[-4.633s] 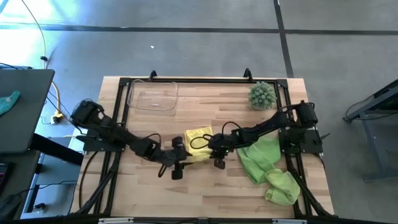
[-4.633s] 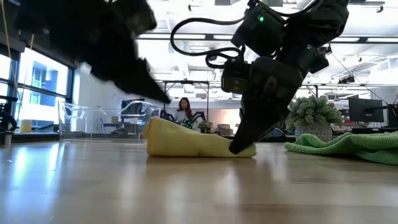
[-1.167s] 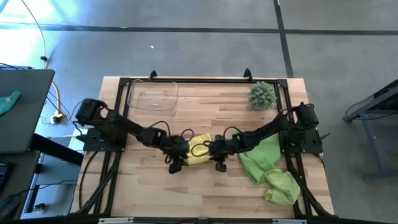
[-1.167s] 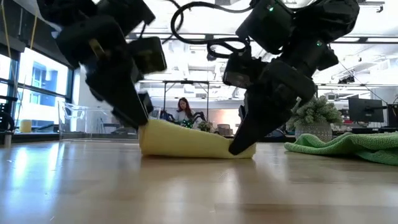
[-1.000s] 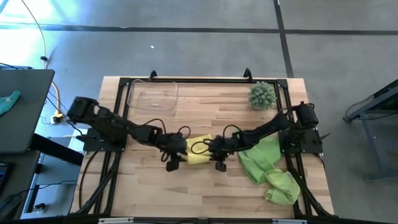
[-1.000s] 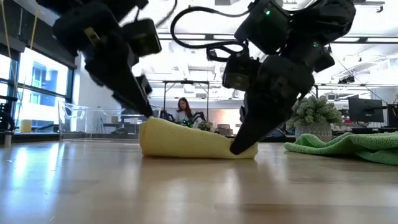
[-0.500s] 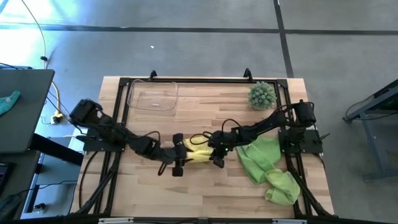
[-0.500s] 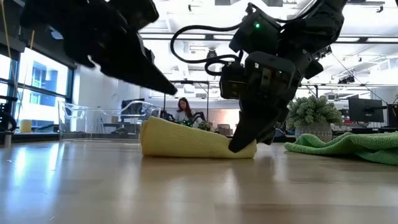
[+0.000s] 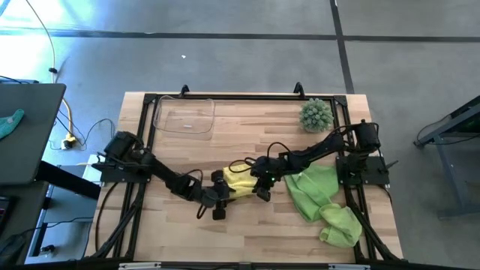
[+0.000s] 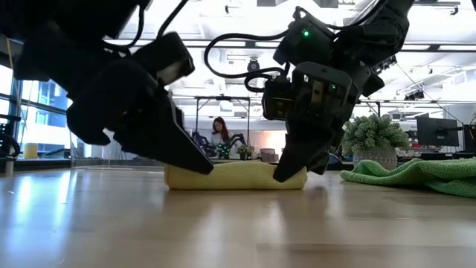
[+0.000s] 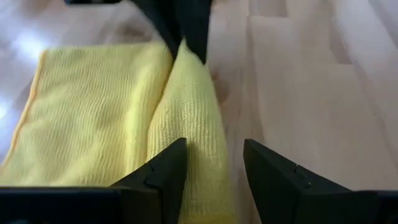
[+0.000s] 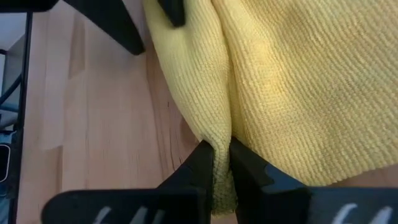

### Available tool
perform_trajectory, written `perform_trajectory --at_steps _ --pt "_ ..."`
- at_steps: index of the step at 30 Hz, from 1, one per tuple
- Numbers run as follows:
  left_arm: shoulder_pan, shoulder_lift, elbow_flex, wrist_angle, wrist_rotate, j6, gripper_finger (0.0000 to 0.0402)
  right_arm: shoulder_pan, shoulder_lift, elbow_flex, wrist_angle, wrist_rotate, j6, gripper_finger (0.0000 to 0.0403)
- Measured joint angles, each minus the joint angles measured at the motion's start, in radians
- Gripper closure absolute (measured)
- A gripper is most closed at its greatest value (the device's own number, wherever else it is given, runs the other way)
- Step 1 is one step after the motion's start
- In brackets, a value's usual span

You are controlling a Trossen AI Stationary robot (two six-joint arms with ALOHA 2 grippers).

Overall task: Roll microfiber towels into tight, uniform cylinder then place into a basket
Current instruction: Roll the yellow microfiber cloth

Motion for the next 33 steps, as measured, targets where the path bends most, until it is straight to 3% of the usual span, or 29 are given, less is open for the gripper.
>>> perform_trajectory --at_steps 5,10,15,21,23,28,31,33 --pt "0.002 0.019 0.002 -0.012 0.002 -0.099 0.0269 0.003 0.0 0.0 0.007 0.001 -0.07 0.0374" --pt "0.003 0.014 0.006 -0.078 0.031 -0.28 0.0279 0.009 -0.025 -0.001 -0.003 -0.011 -0.194 0.0325" --pt "0.009 0.012 0.005 -0.098 0.083 -0.431 0.028 0.009 -0.107 -0.003 -0.058 -0.044 -0.246 0.0284" --pt "0.031 0.011 0.005 -0.103 0.127 -0.545 0.028 0.053 -0.226 -0.003 -0.129 -0.025 -0.314 0.0275" --pt "0.039 0.011 0.004 -0.102 0.132 -0.563 0.028 0.099 -0.239 -0.003 -0.121 0.031 -0.404 0.0274" --pt "0.063 0.01 0.003 -0.09 0.172 -0.563 0.028 0.231 -0.2 -0.001 -0.101 0.327 -0.675 0.0274" --pt "0.067 0.01 0.003 -0.088 0.173 -0.564 0.028 0.275 -0.148 -0.001 -0.072 0.49 -0.716 0.0274" --pt "0.068 0.01 0.002 -0.088 0.173 -0.564 0.028 0.284 -0.114 -0.001 -0.05 0.541 -0.716 0.0274"
